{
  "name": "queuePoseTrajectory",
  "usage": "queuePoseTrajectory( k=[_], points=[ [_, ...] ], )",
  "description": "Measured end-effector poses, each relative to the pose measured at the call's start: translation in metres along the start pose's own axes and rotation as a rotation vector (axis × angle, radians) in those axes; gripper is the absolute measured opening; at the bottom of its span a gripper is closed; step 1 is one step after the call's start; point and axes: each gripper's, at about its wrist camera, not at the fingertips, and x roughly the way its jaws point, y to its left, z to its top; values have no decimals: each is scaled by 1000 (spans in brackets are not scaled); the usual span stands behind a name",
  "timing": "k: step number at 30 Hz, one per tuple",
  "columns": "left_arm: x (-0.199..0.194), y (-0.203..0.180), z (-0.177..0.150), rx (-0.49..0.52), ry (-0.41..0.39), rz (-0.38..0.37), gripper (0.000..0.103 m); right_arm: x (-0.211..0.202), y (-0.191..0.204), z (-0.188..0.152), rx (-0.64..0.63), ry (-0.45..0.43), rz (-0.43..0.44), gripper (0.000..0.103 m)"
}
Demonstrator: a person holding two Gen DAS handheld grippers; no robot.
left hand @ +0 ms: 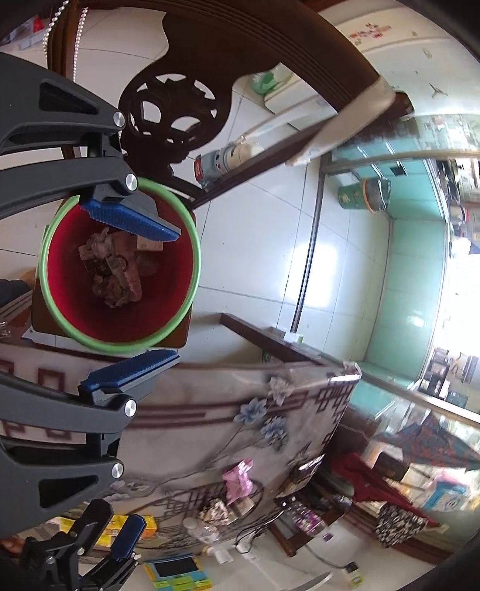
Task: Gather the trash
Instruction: 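Grasp the yellow iced tea carton with the left gripper while the right grasps the yellow snack packet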
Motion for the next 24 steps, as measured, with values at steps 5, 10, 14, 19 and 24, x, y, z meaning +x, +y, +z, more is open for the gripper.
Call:
queuePoseTrajectory(
  k=[5,10,14,19,24],
  points=[
    [-4,-48,-5,90,5,-41,59,-26,-75,-36,157,9,-139,65],
    [-3,-103,-12,161,17,-74,60,-68,-170,-79,314,9,-319,66],
    [0,-151,-22,208,31,-96,60,-110,-259,-120,494,14,-416,66],
    [10,-234,-43,285,73,-148,60,-122,-311,-156,552,78,-375,66],
    [24,-324,-73,375,125,-210,61,-79,-298,-173,418,225,-315,65]
  ],
)
